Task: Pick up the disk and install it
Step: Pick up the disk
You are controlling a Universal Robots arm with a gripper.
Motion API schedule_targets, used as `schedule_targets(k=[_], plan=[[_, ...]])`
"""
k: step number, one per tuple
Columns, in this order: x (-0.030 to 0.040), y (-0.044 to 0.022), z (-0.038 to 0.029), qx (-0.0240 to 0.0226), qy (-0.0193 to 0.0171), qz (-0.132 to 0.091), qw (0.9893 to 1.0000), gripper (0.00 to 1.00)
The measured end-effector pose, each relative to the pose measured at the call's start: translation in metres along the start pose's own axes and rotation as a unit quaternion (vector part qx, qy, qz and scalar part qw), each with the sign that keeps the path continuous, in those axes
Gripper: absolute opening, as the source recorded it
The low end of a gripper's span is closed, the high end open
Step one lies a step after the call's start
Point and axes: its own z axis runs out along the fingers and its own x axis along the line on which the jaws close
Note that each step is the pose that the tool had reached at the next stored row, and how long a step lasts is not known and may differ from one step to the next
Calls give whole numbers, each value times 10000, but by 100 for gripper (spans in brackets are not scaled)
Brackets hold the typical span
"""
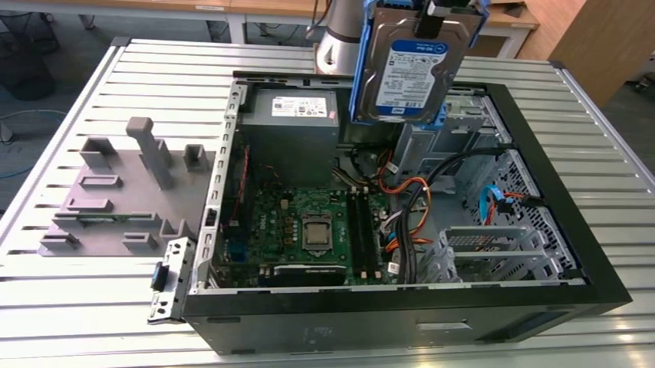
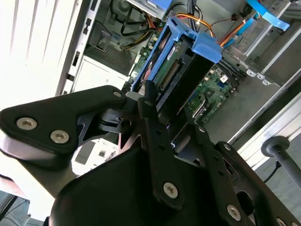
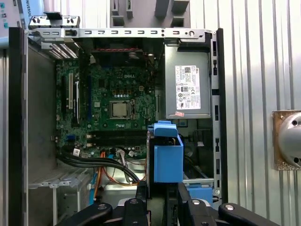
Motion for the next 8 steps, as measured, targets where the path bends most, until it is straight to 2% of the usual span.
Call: schedule_targets(k=[8], plan=[[162, -5, -8, 0, 1, 0, 10000, 35]])
